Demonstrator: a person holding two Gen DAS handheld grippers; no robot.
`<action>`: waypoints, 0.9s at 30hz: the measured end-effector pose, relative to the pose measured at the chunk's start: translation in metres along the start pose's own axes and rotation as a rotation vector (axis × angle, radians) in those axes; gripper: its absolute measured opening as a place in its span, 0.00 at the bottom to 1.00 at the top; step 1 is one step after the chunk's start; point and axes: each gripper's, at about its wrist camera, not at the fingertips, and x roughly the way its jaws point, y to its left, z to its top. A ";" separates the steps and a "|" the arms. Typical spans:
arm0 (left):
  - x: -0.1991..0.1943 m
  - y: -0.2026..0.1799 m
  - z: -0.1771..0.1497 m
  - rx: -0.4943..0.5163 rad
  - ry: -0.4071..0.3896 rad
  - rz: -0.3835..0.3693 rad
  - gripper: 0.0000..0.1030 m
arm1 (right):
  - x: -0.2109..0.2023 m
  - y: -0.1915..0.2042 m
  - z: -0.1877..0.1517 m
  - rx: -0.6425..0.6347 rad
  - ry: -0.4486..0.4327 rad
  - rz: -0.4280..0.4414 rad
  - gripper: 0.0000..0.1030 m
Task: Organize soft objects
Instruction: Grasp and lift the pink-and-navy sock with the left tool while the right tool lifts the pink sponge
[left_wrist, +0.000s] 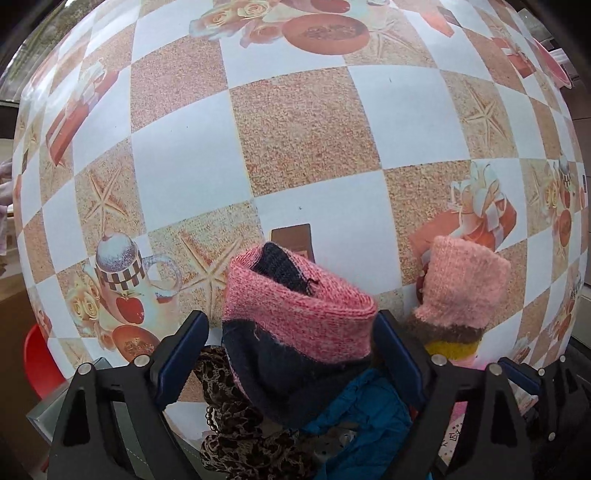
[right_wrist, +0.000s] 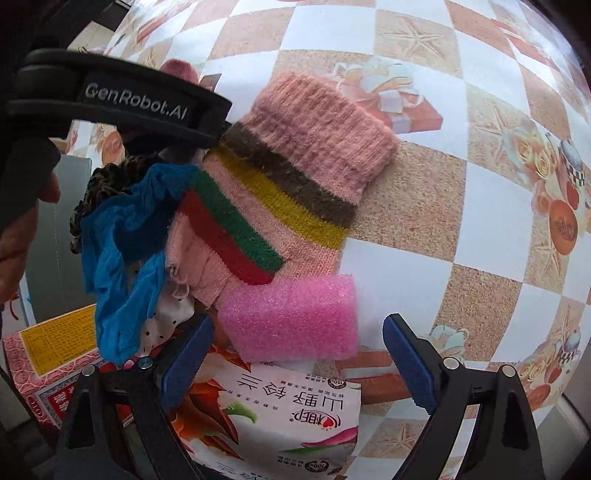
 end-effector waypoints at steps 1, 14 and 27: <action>-0.001 -0.002 0.001 -0.002 -0.007 -0.013 0.80 | 0.004 0.003 0.002 -0.006 0.010 -0.018 0.91; -0.043 0.002 -0.006 0.015 -0.084 -0.048 0.27 | -0.026 -0.034 -0.005 0.161 -0.077 0.033 0.72; -0.100 0.003 -0.021 0.083 -0.184 -0.072 0.27 | -0.074 -0.055 -0.027 0.262 -0.170 0.043 0.72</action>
